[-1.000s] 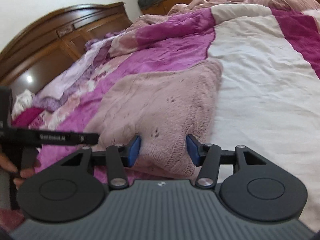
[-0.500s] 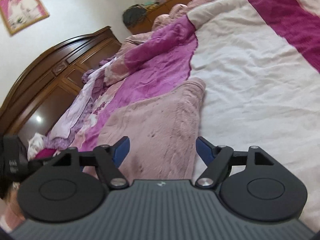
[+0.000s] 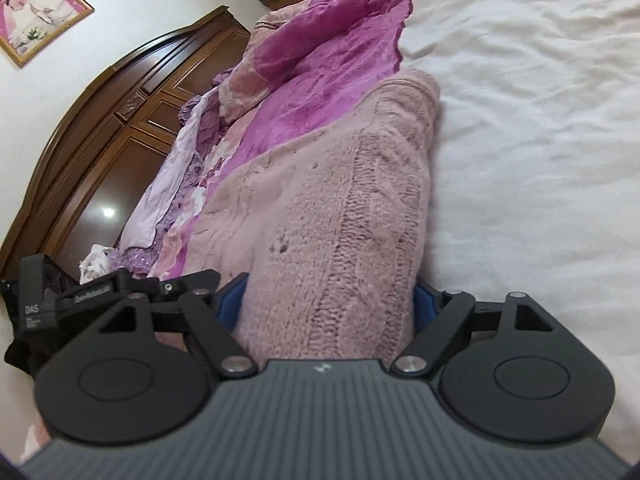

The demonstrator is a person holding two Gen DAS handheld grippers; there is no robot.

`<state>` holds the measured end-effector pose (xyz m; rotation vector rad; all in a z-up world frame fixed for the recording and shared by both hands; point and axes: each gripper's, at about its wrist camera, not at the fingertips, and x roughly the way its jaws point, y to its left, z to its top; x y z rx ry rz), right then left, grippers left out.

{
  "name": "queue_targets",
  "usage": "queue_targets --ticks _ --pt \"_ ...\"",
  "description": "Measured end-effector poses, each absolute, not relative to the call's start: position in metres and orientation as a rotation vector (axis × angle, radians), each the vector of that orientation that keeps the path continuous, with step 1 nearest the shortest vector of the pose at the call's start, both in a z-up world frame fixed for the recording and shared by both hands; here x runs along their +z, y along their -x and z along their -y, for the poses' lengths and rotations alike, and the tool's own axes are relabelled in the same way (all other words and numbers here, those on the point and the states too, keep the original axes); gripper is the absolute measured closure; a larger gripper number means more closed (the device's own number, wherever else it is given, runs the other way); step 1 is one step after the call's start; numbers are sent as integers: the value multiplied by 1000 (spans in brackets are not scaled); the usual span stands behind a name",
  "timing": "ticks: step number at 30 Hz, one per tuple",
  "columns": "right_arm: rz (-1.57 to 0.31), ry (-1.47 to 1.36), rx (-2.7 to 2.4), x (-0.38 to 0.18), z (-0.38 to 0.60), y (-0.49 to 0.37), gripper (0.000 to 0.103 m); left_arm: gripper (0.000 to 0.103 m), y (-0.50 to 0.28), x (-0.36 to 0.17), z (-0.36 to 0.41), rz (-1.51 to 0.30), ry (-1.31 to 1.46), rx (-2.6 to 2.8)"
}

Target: Fold small clothes

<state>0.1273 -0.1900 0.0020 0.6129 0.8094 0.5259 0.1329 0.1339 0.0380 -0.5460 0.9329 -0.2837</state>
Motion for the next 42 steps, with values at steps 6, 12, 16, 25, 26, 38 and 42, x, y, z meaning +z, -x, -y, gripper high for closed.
queue_targets --ticks 6,12,16,25,26,38,42 --pt "-793 -592 511 23 182 -135 49 38 -136 34 -119 -915 552 -335" --pt "-681 -561 542 71 196 -125 53 54 -130 65 -107 -833 585 -393" --pt "-625 -550 510 92 227 -110 53 54 -127 82 -77 -808 571 -464" --pt "-644 -574 367 73 312 -59 53 54 -104 75 15 -867 475 -589" --pt "-675 -574 339 62 317 -57 53 53 -101 68 24 -890 456 -577" --pt "-712 -560 257 18 324 -38 38 35 -72 52 30 -926 314 -462" --pt "-693 -530 241 28 327 -24 38 34 -62 71 32 -872 212 -414"
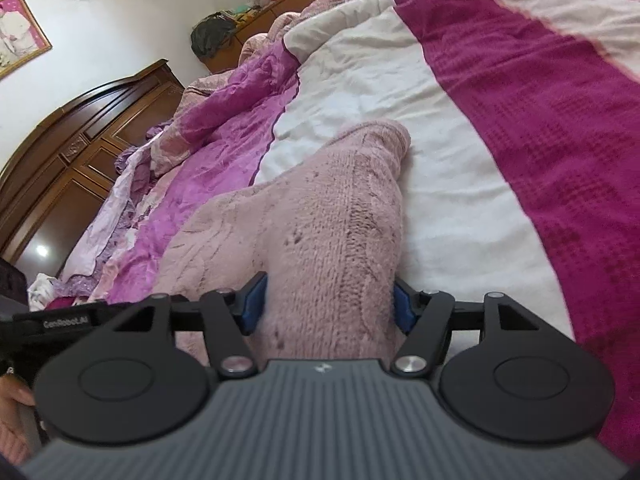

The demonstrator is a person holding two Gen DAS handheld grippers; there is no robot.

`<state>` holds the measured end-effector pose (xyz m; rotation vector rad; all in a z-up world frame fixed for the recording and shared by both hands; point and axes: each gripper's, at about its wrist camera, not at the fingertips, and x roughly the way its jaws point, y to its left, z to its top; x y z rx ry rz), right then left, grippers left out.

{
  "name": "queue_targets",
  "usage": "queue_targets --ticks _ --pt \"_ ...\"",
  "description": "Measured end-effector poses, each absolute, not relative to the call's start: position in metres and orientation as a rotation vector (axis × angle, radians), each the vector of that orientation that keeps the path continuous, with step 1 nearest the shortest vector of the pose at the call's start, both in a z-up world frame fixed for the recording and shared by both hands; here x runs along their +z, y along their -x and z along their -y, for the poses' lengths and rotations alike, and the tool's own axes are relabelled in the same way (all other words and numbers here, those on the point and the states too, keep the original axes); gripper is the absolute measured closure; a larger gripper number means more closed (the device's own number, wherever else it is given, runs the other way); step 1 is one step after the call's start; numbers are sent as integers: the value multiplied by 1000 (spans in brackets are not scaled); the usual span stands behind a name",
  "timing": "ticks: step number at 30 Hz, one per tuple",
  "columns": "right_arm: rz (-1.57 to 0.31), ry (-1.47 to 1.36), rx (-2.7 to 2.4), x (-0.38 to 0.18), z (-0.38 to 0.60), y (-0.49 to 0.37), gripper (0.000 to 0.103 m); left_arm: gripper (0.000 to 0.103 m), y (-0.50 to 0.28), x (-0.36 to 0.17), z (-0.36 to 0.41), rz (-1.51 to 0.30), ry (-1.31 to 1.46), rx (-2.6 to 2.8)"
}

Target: Fold small clothes

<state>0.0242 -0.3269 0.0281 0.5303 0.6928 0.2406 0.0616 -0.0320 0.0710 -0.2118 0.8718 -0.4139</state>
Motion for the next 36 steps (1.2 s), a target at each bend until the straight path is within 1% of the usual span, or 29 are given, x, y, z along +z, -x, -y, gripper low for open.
queue_targets --ticks 3,5,7,9,13,17,26,30,32,33,34,36 --pt "-678 -518 233 33 329 -13 38 33 -54 74 33 -841 110 -364" --pt "-659 -512 229 36 330 -4 38 29 -56 69 32 -846 79 -343" --pt "-642 -502 219 38 331 3 38 26 -58 64 27 -860 96 -333" --pt "-638 -476 220 36 330 7 38 26 -60 62 22 -864 112 -333" --pt "-686 -443 212 20 324 -1 39 23 -63 56 22 -861 113 -330" --pt "-682 -457 199 17 320 1 37 23 -58 59 22 -857 134 -315" --pt "-622 -384 152 44 314 22 33 23 -24 83 25 -822 93 -279" --pt "-601 -347 151 54 309 38 32 22 -4 89 27 -810 85 -237" --pt "-598 -327 146 55 308 47 30 19 7 89 29 -805 78 -228" --pt "-597 -315 141 55 306 52 22 18 13 88 31 -804 77 -229" --pt "-595 -309 138 55 305 56 17 16 17 86 32 -809 77 -231" --pt "-603 -293 134 53 302 64 18 14 26 80 36 -828 75 -235"
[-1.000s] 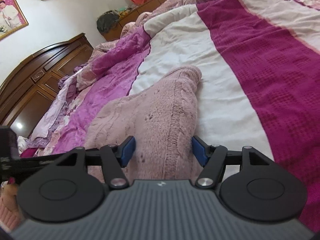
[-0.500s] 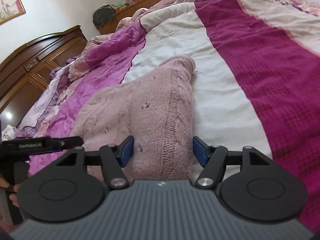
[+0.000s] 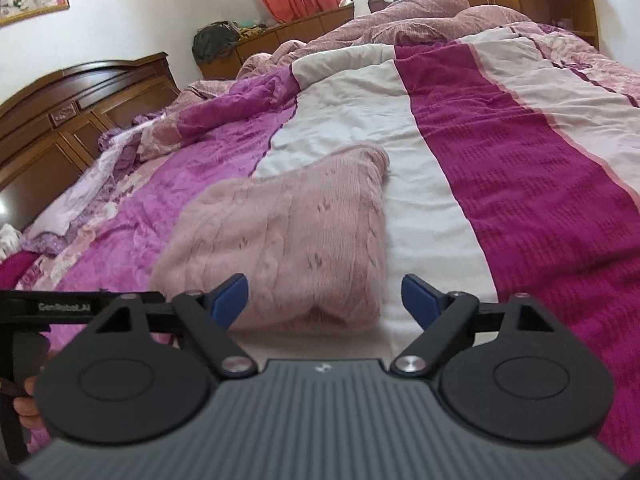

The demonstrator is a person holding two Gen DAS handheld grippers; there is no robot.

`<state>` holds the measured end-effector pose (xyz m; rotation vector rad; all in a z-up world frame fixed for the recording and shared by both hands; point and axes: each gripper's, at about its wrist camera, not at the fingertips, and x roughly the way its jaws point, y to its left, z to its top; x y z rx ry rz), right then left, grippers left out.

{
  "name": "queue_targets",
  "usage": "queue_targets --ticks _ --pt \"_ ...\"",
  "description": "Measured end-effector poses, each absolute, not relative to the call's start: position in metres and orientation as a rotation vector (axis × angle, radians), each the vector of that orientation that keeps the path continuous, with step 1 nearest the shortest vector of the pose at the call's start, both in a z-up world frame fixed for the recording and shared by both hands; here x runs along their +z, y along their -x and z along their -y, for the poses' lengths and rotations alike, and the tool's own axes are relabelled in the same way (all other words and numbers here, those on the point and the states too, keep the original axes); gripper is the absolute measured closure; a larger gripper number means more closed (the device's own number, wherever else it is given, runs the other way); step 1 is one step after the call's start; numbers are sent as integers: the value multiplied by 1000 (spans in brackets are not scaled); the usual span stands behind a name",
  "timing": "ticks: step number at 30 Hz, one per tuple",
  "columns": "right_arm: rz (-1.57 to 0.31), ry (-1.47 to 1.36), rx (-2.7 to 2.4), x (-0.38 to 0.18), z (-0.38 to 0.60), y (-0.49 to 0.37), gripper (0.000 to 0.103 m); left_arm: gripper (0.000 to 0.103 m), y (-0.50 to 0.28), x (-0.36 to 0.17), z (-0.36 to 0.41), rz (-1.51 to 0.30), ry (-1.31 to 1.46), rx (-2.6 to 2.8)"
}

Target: Fold small clothes

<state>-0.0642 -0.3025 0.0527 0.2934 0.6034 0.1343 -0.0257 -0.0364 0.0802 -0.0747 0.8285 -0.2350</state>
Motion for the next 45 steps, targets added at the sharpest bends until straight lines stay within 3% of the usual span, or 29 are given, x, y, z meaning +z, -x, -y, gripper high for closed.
queue_targets --ticks 13,45 --pt "-737 -219 97 18 287 72 18 14 40 34 69 -935 -28 -201" --pt "-783 -204 71 1 284 67 18 7 39 21 82 -940 -79 -152"
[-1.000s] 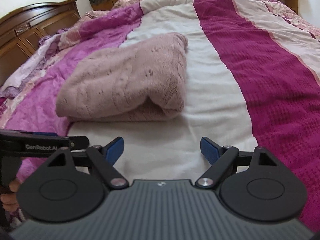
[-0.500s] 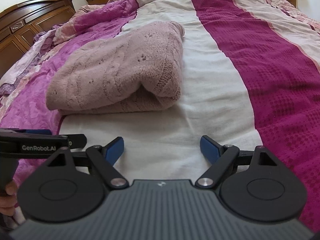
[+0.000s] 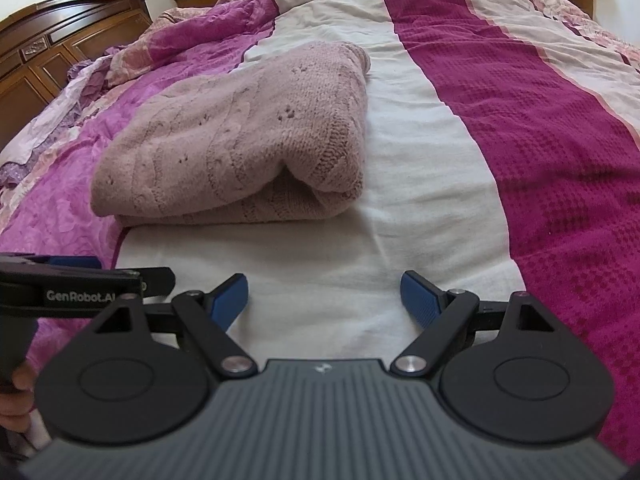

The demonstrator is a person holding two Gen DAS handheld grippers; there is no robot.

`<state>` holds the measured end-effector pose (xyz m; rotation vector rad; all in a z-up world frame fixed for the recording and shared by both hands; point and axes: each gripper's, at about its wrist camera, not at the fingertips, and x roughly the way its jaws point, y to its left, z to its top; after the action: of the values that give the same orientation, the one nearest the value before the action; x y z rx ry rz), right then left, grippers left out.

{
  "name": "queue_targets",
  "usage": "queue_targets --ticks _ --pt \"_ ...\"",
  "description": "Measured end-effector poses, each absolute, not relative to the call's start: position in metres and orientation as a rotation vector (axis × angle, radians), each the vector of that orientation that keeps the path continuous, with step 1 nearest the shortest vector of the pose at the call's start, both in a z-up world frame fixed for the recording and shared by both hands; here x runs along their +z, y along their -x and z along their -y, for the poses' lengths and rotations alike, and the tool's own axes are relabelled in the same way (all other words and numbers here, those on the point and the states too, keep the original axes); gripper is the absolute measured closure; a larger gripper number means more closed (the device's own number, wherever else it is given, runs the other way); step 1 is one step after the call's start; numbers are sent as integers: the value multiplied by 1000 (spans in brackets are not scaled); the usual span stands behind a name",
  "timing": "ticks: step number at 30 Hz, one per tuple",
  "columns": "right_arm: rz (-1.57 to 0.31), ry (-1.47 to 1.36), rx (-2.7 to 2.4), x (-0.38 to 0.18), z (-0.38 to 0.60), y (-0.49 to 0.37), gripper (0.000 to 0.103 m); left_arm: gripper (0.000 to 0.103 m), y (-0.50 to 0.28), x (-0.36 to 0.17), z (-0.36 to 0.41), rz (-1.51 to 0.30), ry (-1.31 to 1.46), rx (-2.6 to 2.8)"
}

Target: Fold small clothes

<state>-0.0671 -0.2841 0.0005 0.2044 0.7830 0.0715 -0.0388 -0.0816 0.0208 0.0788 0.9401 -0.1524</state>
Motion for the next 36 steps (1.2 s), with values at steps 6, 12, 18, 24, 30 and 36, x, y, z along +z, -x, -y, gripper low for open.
queue_targets --ticks 6,12,18,24,30,36 --pt "-785 -198 71 0 283 67 17 6 39 21 82 -938 -76 -152" --pt "-786 -196 72 0 282 67 17 6 39 20 82 -937 -78 -152" --pt "-786 -195 71 0 282 67 16 6 39 20 82 -937 -79 -151" --pt "-786 -195 71 0 282 67 16 6 39 20 82 -937 -78 -151" --pt "-786 -194 71 0 282 67 16 6 39 20 82 -936 -78 -151" --pt "-786 -194 71 0 282 66 16 6 39 20 82 -936 -78 -151"
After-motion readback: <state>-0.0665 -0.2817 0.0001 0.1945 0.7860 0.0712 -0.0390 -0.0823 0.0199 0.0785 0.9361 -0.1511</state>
